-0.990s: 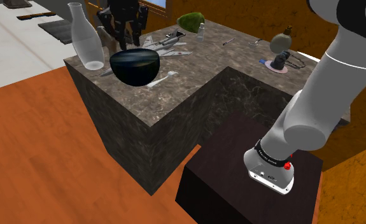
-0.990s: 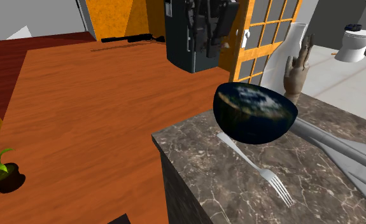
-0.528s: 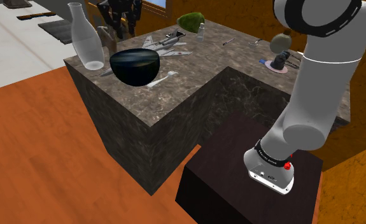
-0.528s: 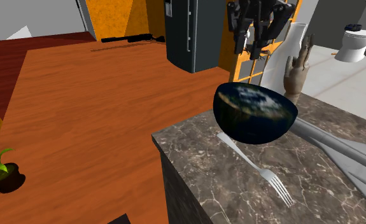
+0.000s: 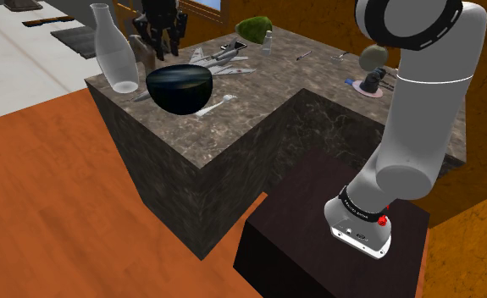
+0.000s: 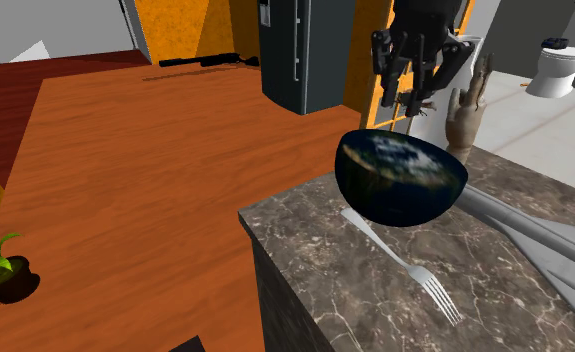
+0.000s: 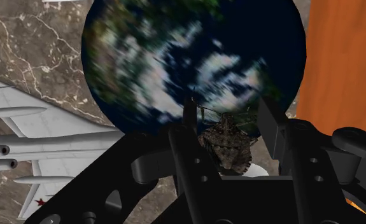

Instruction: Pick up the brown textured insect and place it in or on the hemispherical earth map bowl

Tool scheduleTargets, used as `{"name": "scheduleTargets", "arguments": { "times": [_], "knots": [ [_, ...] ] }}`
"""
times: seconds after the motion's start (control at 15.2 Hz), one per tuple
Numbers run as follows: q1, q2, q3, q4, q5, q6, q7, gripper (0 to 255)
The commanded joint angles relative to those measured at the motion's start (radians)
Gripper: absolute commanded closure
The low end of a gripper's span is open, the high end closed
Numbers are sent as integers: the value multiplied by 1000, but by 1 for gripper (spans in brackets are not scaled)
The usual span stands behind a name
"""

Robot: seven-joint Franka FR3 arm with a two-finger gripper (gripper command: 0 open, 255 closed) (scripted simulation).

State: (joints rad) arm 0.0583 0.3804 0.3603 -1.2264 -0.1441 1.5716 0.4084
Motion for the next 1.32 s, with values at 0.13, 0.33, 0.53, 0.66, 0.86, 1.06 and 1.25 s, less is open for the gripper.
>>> {"name": "scheduleTargets", "arguments": {
  "times": [0.13, 0.33, 0.53, 0.66, 0.86, 1.06, 1.25],
  "knots": [
    [-10, -19, 0, -80, 6, 61, 1, 255],
    [-13, -24, 0, -108, 7, 85, 1, 255],
    [-13, -24, 0, -108, 7, 85, 1, 255],
    [-13, -24, 0, -108, 7, 85, 1, 255],
    [-13, -24, 0, -108, 7, 85, 1, 0],
    [-13, -24, 0, -108, 7, 85, 1, 0],
    [-1, -6, 1, -14, 2, 9, 1, 0]
  ]
}}
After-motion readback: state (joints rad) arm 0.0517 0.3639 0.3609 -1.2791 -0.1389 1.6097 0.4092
